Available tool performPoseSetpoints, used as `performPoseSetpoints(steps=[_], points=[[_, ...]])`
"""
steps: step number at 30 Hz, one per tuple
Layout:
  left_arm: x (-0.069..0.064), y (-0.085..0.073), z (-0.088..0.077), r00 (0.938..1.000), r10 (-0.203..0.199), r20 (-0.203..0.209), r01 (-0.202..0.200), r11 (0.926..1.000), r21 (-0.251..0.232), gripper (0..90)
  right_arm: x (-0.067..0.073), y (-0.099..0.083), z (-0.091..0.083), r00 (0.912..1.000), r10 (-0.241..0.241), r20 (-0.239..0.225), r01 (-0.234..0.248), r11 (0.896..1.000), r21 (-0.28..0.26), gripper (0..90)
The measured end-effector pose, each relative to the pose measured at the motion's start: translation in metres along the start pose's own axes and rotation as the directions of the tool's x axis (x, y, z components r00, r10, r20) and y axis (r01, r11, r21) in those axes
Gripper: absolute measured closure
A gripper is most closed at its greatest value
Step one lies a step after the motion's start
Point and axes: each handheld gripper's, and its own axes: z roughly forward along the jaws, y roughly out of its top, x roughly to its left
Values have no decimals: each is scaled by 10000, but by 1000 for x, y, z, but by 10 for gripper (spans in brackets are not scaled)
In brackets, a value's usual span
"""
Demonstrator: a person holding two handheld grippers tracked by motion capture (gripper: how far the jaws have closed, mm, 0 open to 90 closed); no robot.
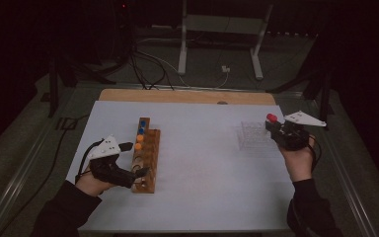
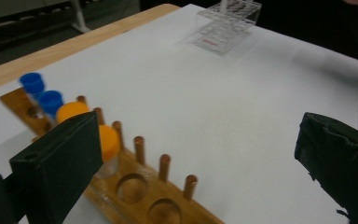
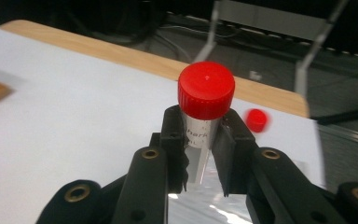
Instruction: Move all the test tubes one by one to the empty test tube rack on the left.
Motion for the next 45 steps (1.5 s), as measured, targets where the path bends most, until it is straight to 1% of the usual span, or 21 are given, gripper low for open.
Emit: performPoseSetpoints(steps=[2,4,6,7,9,10,13,14,16,18,20,23,27,28,29,35,38,40,41,42,45], points=[[-1,2,1,10000,4,51,-4,10000,11,16,9,-1,-1,9995,-58,-323,57,10000,-34,742],[-1,3,2,9999,-64,155,64,10000,-16,16,19,-2,-1,9980,-212,-599,210,9998,-51,742],[-2,5,4,9999,-33,146,33,10000,17,16,30,-3,-1,9953,-404,-878,401,9992,-46,742],[-3,7,4,9997,-34,249,34,10000,0,17,35,-3,-1,9934,-470,-1044,468,9989,-41,742],[-5,9,6,9997,46,239,-47,10000,22,17,47,-4,-1,9889,-666,-1331,668,9978,-31,742],[-6,11,7,9994,37,336,-37,10000,-7,16,53,-5,-2,9859,-761,-1487,764,9971,-43,742],[-8,15,12,9991,48,421,-49,10000,22,17,70,-6,-2,9758,-1071,-1906,1074,9942,-92,742],[-8,16,13,9992,58,386,-59,10000,33,17,75,-6,-2,9719,-1118,-2073,1118,9937,-116,742],[-10,19,16,9987,82,500,-85,9999,56,17,86,-7,-1,9632,-1346,-2326,1360,9907,-98,742],[-12,22,19,9981,147,595,-151,9999,71,18,96,-7,-1,9547,-1444,-2601,1462,9892,-125,742],[-14,25,22,9981,241,575,-248,9996,111,18,105,-8,-1,9444,-1607,-2868,1627,9865,-171,742],[-17,29,27,9980,238,588,-247,9996,157,22,118,-9,-1,9283,-1874,-3212,1893,9816,-257,742],[-21,35,33,9966,299,765,-313,9994,170,22,135,-10,-1,9084,-2137,-3594,2162,9758,-338,742],[-22,37,34,9967,359,733,-373,9991,177,23,138,-11,-1,9046,-2147,-3683,2175,9755,-345,742],[-23,38,35,9960,355,814,-366,9993,122,37,141,-11,-1,9005,-2158,-3775,2185,9752,-361,742],[-28,44,45,9940,384,1025,-396,9992,96,75,161,-15,0,8704,-2450,-4269,2507,9671,-439,742],[-31,47,51,9935,354,1078,-362,9993,50,96,169,-16,1,8580,-2591,-4435,2651,9629,-497,742],[-32,49,53,9930,371,1123,-370,9993,-25,136,173,-17,0,8539,-2640,-4485,2699,9615,-520,742],[-33,51,54,9922,360,1191,-349,9993,-117,161,176,-17,-1,8471,-2682,-4587,2739,9602,-555,742],[-33,52,55,9913,291,1280,-272,9995,-166,161,176,-17,-1,8471,-2682,-4587,2739,9602,-555,742],[-36,55,60,9897,260,1407,-226,9994,-256,182,180,-18,-3,8395,-2734,-4696,2776,9587,-619,742]])
